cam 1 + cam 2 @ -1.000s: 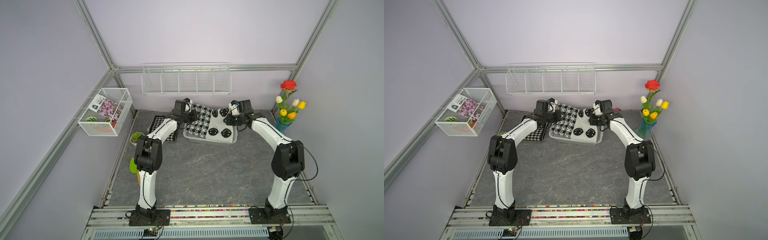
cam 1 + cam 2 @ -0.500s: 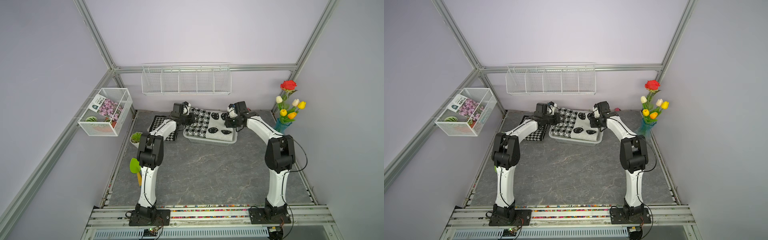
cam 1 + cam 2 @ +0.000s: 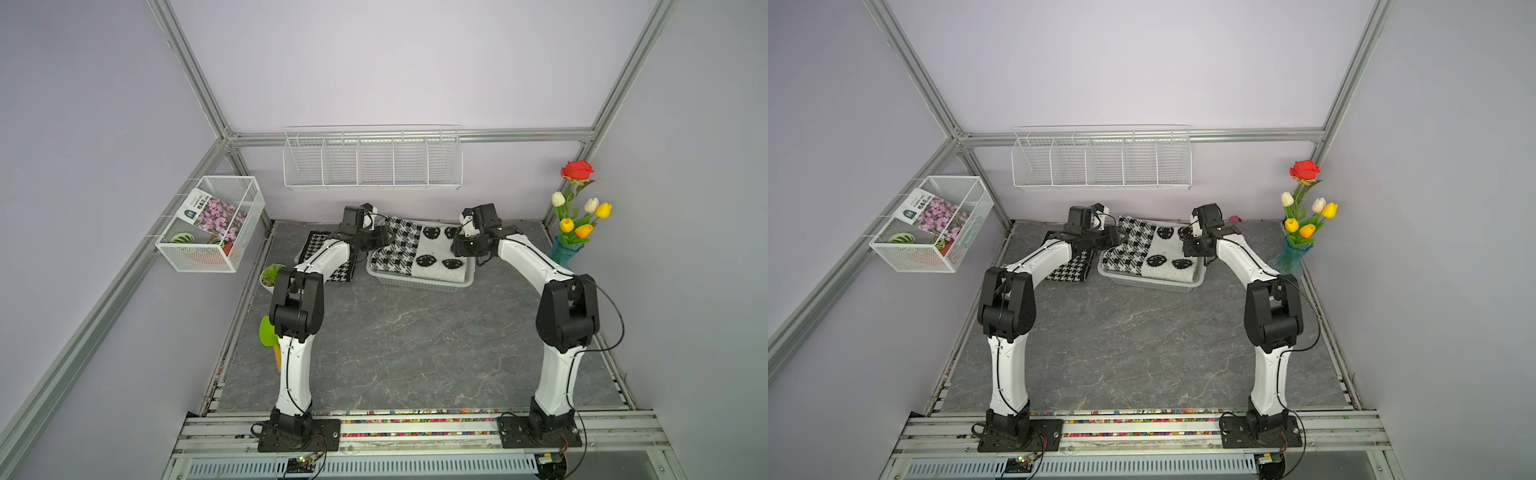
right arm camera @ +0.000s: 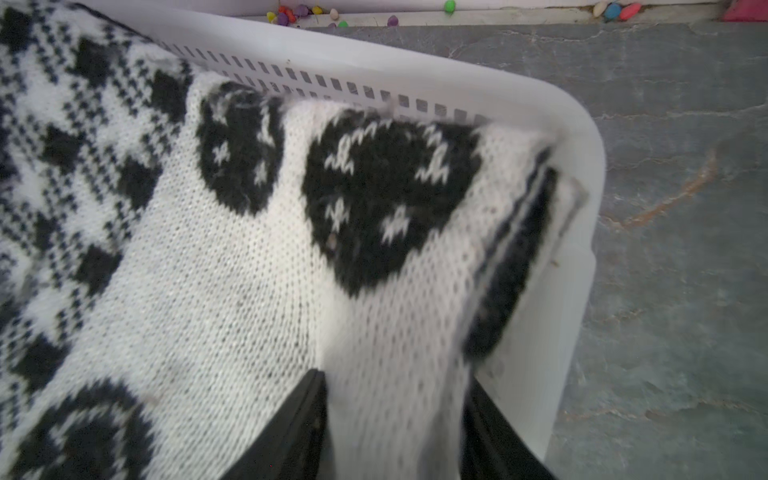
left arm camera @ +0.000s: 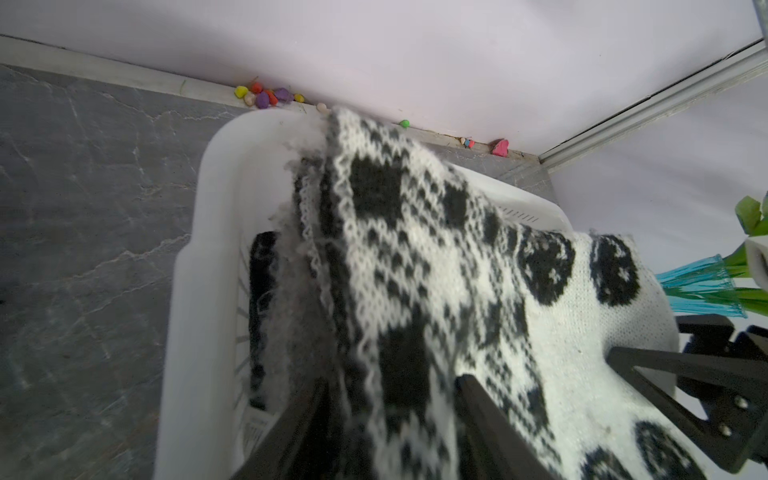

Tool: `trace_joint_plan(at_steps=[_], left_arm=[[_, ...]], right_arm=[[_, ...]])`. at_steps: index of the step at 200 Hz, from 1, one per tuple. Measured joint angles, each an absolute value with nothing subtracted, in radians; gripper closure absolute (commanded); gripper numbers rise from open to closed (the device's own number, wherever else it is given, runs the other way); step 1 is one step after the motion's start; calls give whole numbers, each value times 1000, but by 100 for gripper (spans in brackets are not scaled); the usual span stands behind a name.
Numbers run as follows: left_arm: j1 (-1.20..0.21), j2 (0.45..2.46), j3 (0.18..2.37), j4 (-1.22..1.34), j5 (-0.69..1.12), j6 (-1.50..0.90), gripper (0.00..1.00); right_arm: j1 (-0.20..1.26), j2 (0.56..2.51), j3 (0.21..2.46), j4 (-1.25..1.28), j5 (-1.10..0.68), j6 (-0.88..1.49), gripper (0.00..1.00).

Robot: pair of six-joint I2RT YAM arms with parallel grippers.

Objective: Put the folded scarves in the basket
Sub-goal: Place the scarf in the basket.

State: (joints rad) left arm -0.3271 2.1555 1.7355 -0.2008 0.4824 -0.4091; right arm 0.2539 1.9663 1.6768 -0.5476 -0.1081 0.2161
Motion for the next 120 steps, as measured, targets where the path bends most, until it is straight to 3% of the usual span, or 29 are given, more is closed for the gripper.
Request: trace_joint_plan(at_steps=[76,120], left_arm=[[-329,1970,1631,-171,440,-410,43],[-390,1932,1573,-155,416,-409,43]], right_arm=[[339,1759,1590,-525,-83,224,47],[398,1766,1514,-478,-215,266,48]])
